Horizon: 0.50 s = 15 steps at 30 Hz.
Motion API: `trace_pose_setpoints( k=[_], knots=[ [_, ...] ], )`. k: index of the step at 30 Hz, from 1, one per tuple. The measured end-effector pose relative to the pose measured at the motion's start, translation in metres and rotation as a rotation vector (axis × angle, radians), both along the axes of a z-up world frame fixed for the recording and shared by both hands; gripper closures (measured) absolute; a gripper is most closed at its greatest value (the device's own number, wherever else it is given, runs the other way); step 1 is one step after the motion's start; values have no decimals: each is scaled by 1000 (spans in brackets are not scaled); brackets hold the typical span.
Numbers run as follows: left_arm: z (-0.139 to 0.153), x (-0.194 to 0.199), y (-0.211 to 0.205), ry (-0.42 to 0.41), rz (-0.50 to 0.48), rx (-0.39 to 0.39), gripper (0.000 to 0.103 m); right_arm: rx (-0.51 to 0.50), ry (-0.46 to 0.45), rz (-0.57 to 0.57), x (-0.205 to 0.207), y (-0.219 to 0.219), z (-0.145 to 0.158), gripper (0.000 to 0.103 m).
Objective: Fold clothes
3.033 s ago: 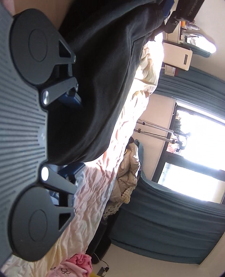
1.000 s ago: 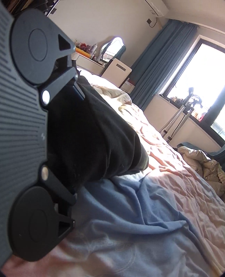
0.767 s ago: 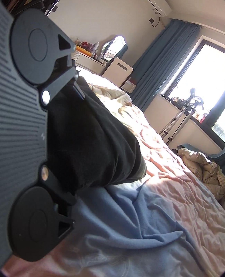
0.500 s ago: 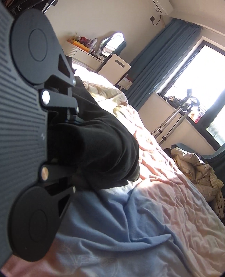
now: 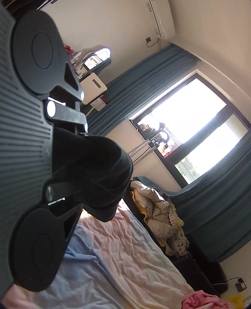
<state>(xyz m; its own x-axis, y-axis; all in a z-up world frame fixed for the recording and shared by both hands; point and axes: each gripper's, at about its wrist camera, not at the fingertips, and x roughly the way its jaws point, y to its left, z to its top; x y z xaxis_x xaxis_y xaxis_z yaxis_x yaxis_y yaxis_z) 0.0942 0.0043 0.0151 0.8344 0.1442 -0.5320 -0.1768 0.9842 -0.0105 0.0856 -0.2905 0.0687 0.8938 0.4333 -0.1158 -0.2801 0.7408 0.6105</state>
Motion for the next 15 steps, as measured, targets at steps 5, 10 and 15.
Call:
trace_pose_setpoints(
  k=[5,10,15],
  knots=[
    [-11,16,-78,24,-184,-55,38,-27,-115,-129,-24,-48,31,85],
    [-30,29,-159,28,-329,-26,38,-89,-186,-256,-36,-94,32,85],
    [-43,31,-174,71,-356,48,38,-149,-166,-281,-24,-104,16,85]
  ],
)
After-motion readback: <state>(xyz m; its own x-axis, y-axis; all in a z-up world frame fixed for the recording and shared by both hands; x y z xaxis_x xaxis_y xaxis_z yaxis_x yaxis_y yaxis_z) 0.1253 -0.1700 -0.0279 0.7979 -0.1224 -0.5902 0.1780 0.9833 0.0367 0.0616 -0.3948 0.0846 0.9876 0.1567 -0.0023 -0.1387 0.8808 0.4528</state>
